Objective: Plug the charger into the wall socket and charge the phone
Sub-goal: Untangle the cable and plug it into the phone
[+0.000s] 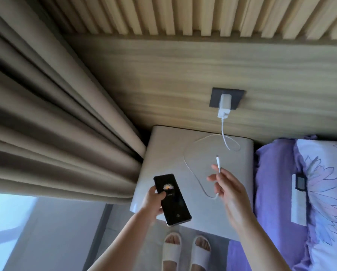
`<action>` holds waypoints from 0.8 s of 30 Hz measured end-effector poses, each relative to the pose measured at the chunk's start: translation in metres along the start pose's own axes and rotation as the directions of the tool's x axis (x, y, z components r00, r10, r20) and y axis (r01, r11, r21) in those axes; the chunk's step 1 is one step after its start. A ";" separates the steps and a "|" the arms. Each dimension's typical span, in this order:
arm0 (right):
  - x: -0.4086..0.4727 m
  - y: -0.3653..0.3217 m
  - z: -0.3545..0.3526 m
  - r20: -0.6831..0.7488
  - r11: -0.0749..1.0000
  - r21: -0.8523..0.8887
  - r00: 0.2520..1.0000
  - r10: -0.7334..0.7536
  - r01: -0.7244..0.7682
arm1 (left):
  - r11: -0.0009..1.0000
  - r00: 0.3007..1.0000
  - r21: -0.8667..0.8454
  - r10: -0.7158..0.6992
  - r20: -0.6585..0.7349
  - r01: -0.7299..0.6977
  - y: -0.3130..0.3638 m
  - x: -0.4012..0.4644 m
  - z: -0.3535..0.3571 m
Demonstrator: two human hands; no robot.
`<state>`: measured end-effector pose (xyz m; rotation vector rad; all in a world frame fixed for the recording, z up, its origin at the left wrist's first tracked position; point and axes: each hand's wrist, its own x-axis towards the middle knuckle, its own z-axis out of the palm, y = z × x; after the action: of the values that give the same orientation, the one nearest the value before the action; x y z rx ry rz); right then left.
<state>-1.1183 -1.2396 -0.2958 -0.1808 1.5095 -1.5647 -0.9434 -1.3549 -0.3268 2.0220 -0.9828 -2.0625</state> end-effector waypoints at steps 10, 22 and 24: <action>-0.061 -0.120 0.082 0.221 0.994 0.016 0.969 -0.113 0.112 | 0.865 0.941 -0.465 0.295 0.168 -0.189 0.131 -0.117 -0.014; -0.115 -0.235 0.121 0.207 0.959 0.053 0.936 -0.284 0.280 | 0.604 0.679 -0.796 0.574 0.458 0.027 0.227 -0.231 0.002; -0.124 -0.246 0.121 0.211 0.944 0.032 0.921 -0.328 0.329 | 0.593 0.683 -0.805 0.573 0.454 0.038 0.240 -0.246 0.007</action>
<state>-1.0903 -1.2862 0.0000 -0.6140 1.3613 -1.7404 -1.0078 -1.4219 0.0038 0.5887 -0.2731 -2.4274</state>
